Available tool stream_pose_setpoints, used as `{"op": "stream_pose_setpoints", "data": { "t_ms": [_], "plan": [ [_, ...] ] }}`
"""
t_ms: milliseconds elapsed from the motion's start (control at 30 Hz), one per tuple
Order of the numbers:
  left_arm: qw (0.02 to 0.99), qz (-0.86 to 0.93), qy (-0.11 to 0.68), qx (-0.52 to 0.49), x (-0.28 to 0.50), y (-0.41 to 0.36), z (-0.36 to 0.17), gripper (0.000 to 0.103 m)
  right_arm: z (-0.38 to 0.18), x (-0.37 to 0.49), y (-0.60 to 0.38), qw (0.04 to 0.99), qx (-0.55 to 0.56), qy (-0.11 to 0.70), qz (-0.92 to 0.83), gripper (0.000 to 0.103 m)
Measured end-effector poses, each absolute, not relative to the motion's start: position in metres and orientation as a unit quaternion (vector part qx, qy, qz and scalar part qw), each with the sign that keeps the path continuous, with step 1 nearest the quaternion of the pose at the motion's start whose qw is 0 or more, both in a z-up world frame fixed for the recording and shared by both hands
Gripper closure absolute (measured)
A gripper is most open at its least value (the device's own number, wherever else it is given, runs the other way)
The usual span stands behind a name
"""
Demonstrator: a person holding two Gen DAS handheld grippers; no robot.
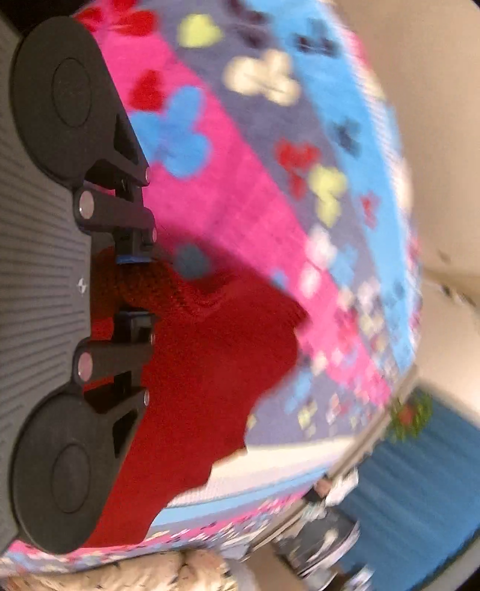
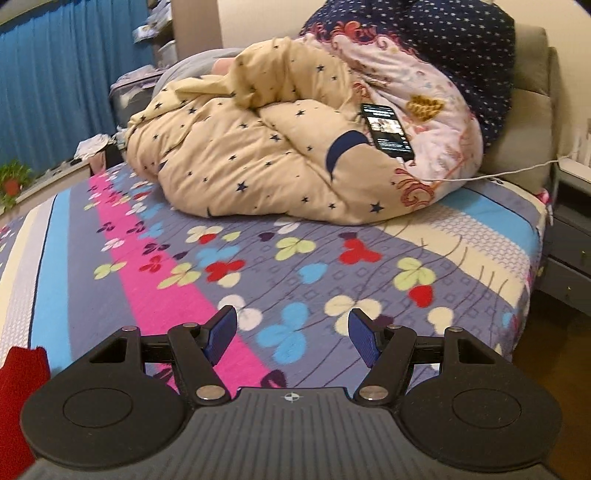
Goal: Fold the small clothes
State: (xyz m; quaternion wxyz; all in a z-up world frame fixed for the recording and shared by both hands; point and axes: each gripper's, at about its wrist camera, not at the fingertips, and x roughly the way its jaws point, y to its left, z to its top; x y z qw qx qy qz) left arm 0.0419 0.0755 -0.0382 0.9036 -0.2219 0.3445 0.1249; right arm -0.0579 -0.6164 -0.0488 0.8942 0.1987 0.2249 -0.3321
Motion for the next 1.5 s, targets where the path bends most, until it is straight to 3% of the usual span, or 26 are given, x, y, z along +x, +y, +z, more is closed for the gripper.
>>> {"op": "stream_pose_setpoints", "data": {
  "t_ms": [233, 400, 467, 567, 633, 733, 967, 1233, 1300, 1500],
  "plan": [
    [0.967, -0.052, 0.248, -0.013, 0.045, -0.083, 0.034, 0.083, -0.049, -0.063, -0.621, 0.888, 0.204, 0.216, -0.350, 0.034],
    [0.930, -0.232, 0.257, 0.122, 0.028, -0.214, 0.007, 0.081, -0.045, -0.062, -0.617, 0.886, 0.199, 0.203, -0.365, 0.034],
    [0.896, -0.281, 0.307, 0.156, 0.030, -0.253, -0.027, 0.077, -0.044, -0.060, -0.614, 0.887, 0.195, 0.203, -0.367, 0.034],
    [0.855, -0.308, 0.366, 0.198, 0.035, -0.282, -0.069, 0.053, -0.045, -0.054, -0.610, 0.888, 0.192, 0.208, -0.362, 0.034],
    [0.862, -0.323, 0.349, 0.175, 0.029, -0.272, -0.062, 0.039, -0.046, -0.050, -0.606, 0.891, 0.187, 0.213, -0.354, 0.034],
    [0.866, -0.356, 0.333, 0.107, 0.027, -0.234, -0.034, 0.027, -0.045, -0.046, -0.597, 0.903, 0.176, 0.214, -0.327, 0.034],
    [0.908, -0.291, 0.267, 0.139, 0.020, -0.133, 0.011, 0.026, -0.035, -0.029, -0.560, 0.940, 0.185, 0.209, -0.198, 0.034],
    [0.934, -0.195, 0.290, 0.070, 0.035, -0.012, -0.021, 0.026, -0.018, -0.017, -0.474, 0.963, 0.163, 0.215, 0.008, 0.031],
    [0.929, -0.160, 0.329, 0.058, 0.044, -0.002, -0.026, 0.031, -0.021, -0.009, -0.447, 0.955, 0.157, 0.242, 0.065, 0.031],
    [0.940, -0.179, 0.284, 0.070, 0.044, -0.005, -0.014, 0.029, -0.030, 0.018, -0.390, 0.928, 0.136, 0.307, 0.162, 0.024]
  ]
}}
